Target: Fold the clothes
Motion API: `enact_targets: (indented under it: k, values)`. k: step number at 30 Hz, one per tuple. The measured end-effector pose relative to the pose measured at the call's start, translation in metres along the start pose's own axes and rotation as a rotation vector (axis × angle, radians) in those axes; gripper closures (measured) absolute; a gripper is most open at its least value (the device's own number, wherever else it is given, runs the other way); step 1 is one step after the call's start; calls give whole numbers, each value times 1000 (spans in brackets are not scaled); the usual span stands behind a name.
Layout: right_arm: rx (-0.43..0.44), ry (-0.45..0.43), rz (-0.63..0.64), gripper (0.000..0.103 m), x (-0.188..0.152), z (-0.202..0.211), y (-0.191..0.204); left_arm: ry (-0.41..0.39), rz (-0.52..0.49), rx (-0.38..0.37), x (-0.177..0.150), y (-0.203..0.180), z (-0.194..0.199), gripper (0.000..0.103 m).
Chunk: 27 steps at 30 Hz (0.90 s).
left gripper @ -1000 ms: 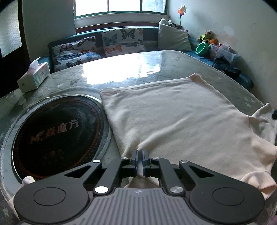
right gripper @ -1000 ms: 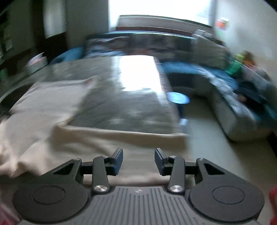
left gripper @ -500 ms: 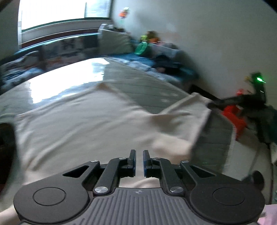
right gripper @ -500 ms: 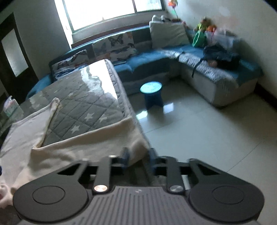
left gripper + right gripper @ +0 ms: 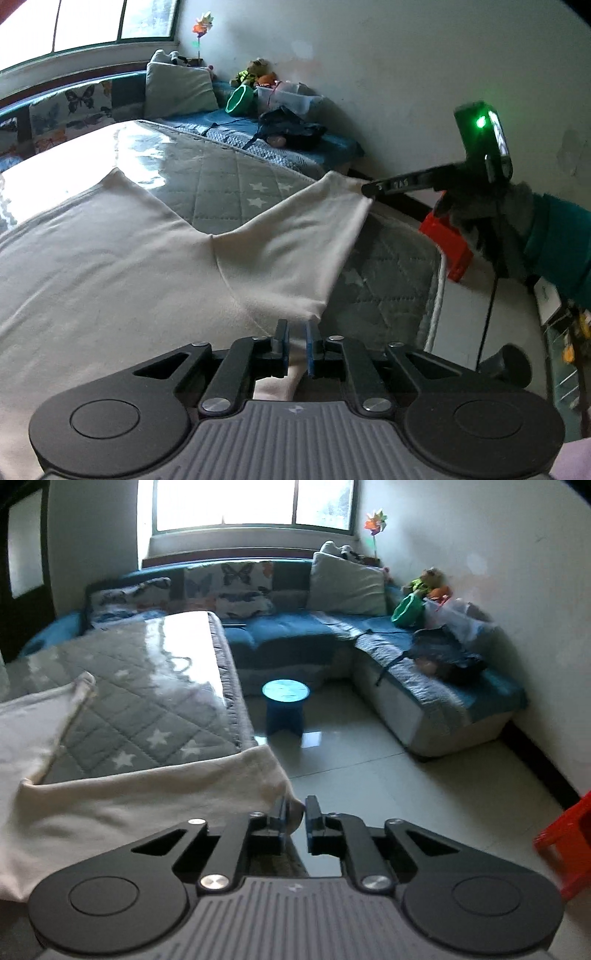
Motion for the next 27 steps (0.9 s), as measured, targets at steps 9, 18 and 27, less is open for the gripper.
enact_targets:
  k: [9,18,27]
  values:
    - [199,-86,109,68,27,35,69,-92,154,210,-10,69,76,88]
    - [531,-49,265,61,9,56,190,-162,366,643,-61,171,189,81]
    - [673,9,367,58,-20,71,243,-184,612,1042,-119,260,274,71]
Point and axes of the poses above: each gripper's, at about its wrist camera, not at the fingertips, and z roughly against the way its jaws point, y to its left, x to its top, the point moved 10 cm from there along -z, roughly the way its jaws point, and after that the axes turned 2 degrees about -y, right-handed, at the moved point
